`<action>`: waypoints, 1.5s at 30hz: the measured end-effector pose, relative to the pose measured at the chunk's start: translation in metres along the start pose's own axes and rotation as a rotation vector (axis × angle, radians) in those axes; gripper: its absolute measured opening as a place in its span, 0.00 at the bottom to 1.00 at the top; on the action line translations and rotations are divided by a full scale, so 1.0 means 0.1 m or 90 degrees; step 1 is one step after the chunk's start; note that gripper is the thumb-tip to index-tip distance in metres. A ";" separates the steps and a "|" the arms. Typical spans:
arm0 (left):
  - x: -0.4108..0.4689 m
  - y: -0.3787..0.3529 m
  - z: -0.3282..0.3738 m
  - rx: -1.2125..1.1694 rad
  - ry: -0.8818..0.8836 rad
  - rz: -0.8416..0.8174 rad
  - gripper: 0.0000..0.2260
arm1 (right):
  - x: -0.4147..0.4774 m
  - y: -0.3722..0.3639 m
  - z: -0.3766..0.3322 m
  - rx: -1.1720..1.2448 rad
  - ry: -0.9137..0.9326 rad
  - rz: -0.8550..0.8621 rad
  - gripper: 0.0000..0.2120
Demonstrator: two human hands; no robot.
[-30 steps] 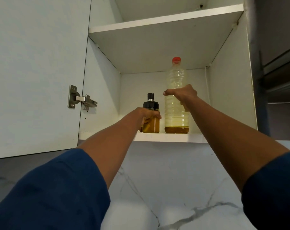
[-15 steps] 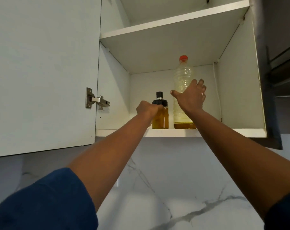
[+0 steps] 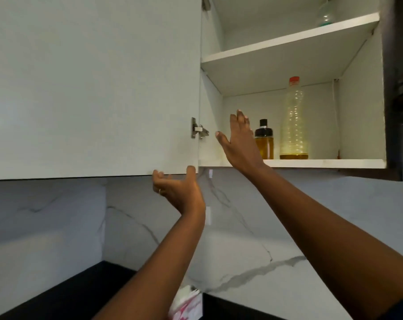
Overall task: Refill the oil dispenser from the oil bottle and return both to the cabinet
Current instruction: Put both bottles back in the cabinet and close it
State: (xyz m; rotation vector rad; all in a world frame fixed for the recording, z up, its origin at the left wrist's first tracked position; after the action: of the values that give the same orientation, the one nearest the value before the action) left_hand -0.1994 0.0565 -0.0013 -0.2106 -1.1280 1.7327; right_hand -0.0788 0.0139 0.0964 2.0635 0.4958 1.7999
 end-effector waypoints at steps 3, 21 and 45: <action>0.07 0.48 0.38 -0.054 -0.025 0.062 0.38 | -0.18 0.11 -0.64 0.056 0.037 -0.027 0.30; 0.18 1.49 1.87 -0.225 -0.193 0.030 0.32 | -0.78 0.85 -2.78 0.209 0.130 -0.157 0.34; -1.43 0.05 0.77 0.015 -0.540 -0.589 0.25 | -1.51 2.23 -0.68 0.129 -0.105 0.203 0.18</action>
State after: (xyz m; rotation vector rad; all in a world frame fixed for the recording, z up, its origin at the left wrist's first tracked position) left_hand -0.1812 -0.1047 -0.0131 1.0054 -1.4515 0.9567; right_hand -0.1591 -0.2516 0.0822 2.5279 0.3276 1.7853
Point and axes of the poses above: each hand's wrist, its own x-axis towards the middle knuckle, its own y-axis out of the back of the hand, z = x × y, the point moved 4 cm from there along x, towards the middle knuckle, and after that the axes turned 15 degrees about -x, right-handed, at the moved point
